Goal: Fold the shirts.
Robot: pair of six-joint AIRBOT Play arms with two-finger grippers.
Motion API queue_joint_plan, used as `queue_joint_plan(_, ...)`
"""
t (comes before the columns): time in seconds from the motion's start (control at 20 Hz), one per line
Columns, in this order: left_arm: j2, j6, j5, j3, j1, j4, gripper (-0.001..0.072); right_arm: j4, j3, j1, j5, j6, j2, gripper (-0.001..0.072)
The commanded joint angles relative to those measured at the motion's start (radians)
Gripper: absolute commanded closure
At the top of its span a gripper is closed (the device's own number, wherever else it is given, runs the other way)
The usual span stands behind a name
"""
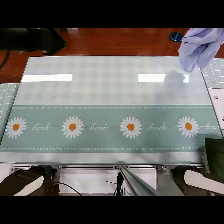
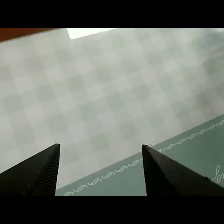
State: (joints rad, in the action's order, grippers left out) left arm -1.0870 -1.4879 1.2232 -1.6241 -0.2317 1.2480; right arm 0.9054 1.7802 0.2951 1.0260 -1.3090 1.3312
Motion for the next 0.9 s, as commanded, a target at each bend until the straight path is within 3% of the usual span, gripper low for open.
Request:
queue_joint_plan(0.0, 0.095, 0.002, 0.054, -0.023, 0.001, -0.003, 0.0119, -0.095, 0.003, -0.086, 0.146, 0.031, -0.143, 0.0680)
queue_joint_plan(0.1, 0.121, 0.000, 0.148, -0.023, 0.001, -0.003, 0.0120, -0.042, 0.003, -0.212, 0.212, 0.026, -0.159, 0.0679)
queue_joint_plan(0.3, 0.126, -0.002, 0.325, -0.018, 0.001, -0.003, 0.0120, 0.240, -0.013, -0.533, 0.367, -0.033, -0.068, 0.0680)
queue_joint_plan(0.6, 0.130, -0.001, 0.354, -0.018, 0.001, -0.003, 0.0119, 0.297, -0.218, -0.924, 0.256, -0.066, 0.151, 0.0678)
queue_joint_plan(0.65, 0.130, -0.001, 0.355, -0.018, 0.001, -0.003, 0.0119, 0.302, -0.230, -0.975, 0.221, -0.064, 0.180, 0.0632)
queue_joint_plan(0.75, 0.130, 0.000, 0.360, -0.015, 0.001, -0.003, 0.0119, 0.328, -0.229, -1.037, 0.181, -0.056, 0.200, 0.0253)
queue_joint_plan(0.8, 0.130, 0.004, 0.360, -0.010, 0.001, 0.003, 0.0119, 0.362, -0.221, -1.040, 0.182, -0.056, 0.189, 0.0150)
queue_joint_plan(0.85, 0.130, 0.012, 0.360, 0.005, 0.001, 0.005, 0.0118, 0.421, -0.207, -1.031, 0.194, -0.069, 0.168, 0.0150)
